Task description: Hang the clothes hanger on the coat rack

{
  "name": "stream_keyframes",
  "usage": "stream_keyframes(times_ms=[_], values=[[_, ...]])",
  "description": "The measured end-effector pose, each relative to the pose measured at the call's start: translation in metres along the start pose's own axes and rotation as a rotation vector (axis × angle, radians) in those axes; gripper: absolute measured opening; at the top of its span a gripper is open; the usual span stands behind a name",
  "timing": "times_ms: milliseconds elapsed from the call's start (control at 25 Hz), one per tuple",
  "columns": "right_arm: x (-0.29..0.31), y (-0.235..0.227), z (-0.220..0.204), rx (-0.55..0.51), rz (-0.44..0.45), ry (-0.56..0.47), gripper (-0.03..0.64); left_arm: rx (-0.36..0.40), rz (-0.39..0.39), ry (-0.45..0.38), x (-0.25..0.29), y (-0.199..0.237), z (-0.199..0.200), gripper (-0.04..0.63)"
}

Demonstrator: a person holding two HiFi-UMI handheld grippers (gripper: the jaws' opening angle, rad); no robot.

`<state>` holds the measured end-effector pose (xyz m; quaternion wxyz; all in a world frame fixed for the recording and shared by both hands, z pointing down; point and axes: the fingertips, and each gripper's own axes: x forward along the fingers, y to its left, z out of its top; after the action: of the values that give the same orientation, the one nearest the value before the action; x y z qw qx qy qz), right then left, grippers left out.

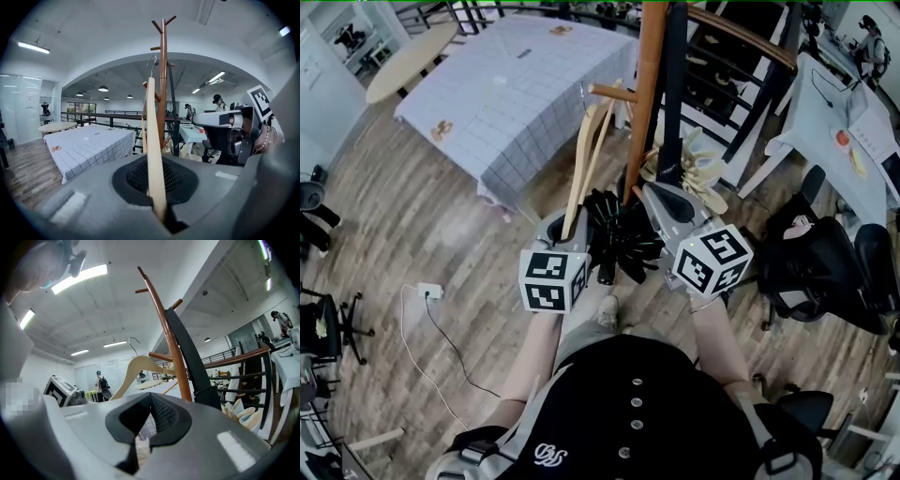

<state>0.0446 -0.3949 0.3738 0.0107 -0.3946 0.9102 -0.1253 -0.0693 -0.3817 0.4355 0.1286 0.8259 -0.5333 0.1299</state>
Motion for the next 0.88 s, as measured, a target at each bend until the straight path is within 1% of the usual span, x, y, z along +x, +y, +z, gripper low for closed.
stream_keyframes(times_ms=[160, 320, 640, 880], values=[[0.002, -0.006, 0.001, 0.002, -0.012, 0.0, 0.0, 0.022, 0.017, 0.03, 0.015, 0.003, 0.0, 0.0], [0.004, -0.011, 0.002, 0.005, -0.021, -0.001, 0.0, 0.029, 0.041, 0.035, 0.027, 0.009, 0.0, 0.0], [0.01, -0.017, -0.001, 0.009, -0.028, 0.007, 0.0, 0.063, 0.039, 0.059, 0.044, 0.016, -0.002, 0.0], [0.012, -0.017, -0.004, 0.014, -0.024, 0.015, 0.0, 0.031, 0.031, 0.098, 0.054, 0.02, -0.012, 0.002]])
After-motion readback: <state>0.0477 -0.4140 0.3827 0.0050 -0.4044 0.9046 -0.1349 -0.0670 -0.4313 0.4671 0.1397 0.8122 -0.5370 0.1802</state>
